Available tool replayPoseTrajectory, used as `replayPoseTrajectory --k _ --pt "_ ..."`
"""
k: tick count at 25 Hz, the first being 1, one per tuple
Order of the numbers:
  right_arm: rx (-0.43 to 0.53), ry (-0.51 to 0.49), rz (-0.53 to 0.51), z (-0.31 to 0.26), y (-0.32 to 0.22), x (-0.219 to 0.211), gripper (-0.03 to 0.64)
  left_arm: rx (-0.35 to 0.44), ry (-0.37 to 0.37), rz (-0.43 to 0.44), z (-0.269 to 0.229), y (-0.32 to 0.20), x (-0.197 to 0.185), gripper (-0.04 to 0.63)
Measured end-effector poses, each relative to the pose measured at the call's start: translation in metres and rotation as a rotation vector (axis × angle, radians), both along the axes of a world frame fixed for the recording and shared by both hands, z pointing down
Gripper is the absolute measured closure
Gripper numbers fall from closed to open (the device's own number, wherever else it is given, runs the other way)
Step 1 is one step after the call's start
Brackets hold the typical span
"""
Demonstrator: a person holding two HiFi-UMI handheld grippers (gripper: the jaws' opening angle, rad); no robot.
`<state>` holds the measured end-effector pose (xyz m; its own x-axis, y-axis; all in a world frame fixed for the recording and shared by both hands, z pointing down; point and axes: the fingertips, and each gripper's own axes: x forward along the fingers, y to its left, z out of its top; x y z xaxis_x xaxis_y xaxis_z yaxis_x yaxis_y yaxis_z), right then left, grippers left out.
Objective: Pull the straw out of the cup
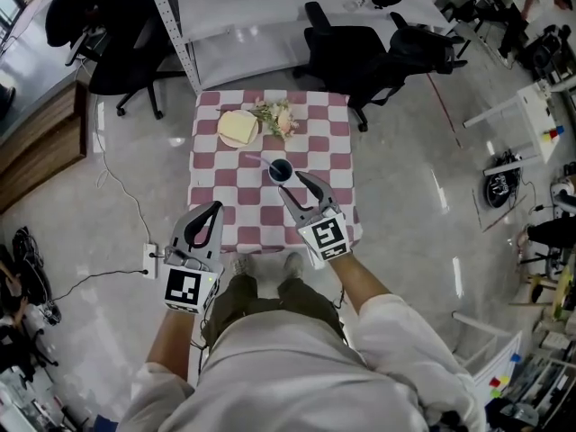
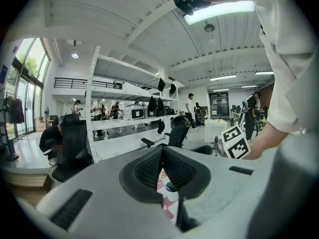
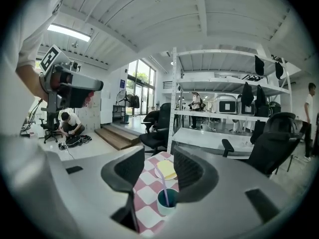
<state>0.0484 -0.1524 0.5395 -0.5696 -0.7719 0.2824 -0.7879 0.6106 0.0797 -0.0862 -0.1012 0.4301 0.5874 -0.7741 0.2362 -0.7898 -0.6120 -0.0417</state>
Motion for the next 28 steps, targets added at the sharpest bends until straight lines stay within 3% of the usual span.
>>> replayPoseTrajectory --k 28 --pt "-0.142 0.117 -0.060 0.126 -0.063 -0.029 0.446 -0.088 -0.065 -0.129 0.020 -0.001 -0.044 0.592"
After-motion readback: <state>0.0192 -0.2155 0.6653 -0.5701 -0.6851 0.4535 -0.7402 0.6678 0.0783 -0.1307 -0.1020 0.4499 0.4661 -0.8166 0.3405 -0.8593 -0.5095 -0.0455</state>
